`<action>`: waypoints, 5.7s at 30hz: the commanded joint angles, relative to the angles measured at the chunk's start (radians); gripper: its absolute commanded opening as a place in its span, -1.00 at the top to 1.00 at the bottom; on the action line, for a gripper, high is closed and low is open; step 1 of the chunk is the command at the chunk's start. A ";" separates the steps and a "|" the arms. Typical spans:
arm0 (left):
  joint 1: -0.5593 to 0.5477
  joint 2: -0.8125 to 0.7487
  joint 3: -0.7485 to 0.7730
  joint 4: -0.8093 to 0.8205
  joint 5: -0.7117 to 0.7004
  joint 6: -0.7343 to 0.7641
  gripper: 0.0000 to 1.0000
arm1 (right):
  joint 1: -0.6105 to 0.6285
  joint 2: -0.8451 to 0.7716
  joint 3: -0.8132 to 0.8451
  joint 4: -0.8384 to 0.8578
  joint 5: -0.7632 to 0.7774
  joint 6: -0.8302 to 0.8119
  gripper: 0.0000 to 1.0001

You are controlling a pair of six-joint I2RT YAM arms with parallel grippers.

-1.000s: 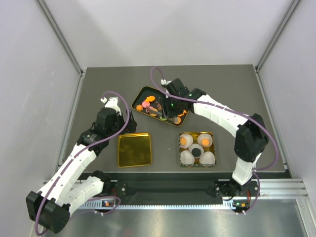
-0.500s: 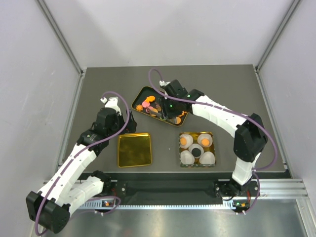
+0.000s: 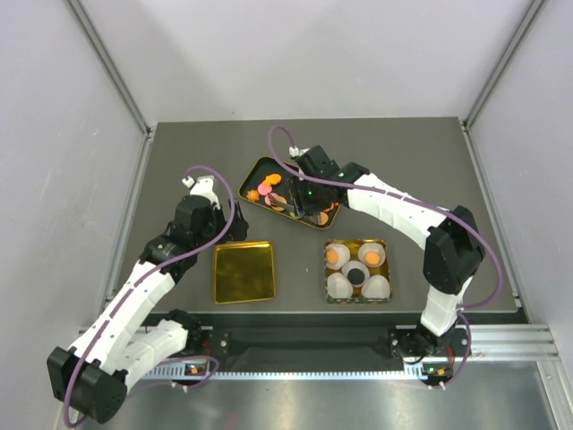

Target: Pack the cookies

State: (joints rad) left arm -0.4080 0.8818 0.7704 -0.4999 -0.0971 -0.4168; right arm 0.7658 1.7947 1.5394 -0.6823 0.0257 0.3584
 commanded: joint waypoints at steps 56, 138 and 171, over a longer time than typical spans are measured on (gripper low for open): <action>0.005 0.006 0.020 0.037 0.011 0.009 -0.98 | -0.040 -0.813 -0.225 -0.419 -0.049 0.008 0.29; 0.003 0.017 0.021 0.038 0.027 0.009 -0.98 | -0.069 -0.413 -0.174 -0.151 0.181 -0.102 0.13; 0.003 0.029 0.018 0.037 0.023 0.007 -0.98 | -0.046 -0.196 -0.099 -0.036 -0.006 -0.082 0.16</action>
State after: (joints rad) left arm -0.4080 0.9138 0.7704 -0.4984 -0.0681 -0.4168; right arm 0.7105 1.5890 1.3952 -0.7746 0.0391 0.2653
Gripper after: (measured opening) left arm 0.991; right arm 0.418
